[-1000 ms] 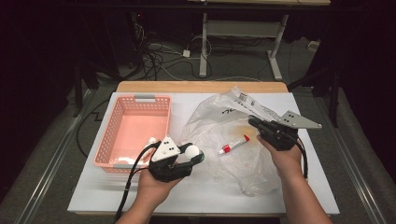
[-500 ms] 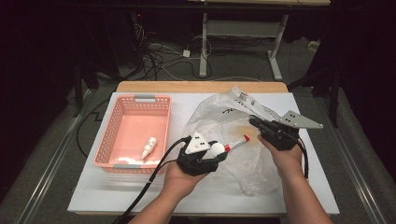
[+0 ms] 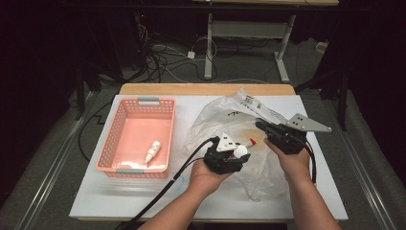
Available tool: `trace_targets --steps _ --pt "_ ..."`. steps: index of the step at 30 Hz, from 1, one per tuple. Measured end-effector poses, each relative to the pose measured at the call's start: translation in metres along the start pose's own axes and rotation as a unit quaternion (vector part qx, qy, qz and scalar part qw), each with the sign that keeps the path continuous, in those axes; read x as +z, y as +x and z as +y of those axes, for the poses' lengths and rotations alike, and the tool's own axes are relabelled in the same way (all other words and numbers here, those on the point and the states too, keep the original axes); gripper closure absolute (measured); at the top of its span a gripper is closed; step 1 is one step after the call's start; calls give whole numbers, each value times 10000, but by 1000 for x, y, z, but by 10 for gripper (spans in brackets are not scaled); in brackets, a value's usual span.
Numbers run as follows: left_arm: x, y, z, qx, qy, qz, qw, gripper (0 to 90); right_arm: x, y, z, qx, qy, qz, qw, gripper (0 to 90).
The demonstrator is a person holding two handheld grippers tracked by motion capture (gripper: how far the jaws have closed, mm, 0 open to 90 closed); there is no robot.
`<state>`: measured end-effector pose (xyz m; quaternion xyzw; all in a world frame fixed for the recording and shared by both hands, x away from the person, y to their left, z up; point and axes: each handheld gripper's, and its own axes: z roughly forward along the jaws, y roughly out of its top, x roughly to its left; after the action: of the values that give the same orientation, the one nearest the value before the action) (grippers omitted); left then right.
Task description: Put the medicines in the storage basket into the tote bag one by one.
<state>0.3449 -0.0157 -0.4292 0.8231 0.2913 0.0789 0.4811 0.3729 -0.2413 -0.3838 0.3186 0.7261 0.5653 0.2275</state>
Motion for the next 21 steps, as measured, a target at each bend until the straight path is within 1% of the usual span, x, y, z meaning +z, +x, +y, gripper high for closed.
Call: trace_targets --steps 2,8,11,16,21 --pt "7 1 -1 -54 -4 -36 10000 486 0 0 0 4 -7 5 10000 900" --pt "28 0 -4 -19 94 20 10000 485 -1 -1 0 3 -10 4 10000 900" --pt "36 1 -5 -6 88 72 9999 485 -1 -2 0 35 -25 -4 10000 900" --pt "46 5 -8 -67 104 117 9999 485 -3 -2 1 26 -52 -6 10000 900" --pt "56 7 -13 -124 167 85 9997 485 -3 -2 1 17 -47 5 10000 900"
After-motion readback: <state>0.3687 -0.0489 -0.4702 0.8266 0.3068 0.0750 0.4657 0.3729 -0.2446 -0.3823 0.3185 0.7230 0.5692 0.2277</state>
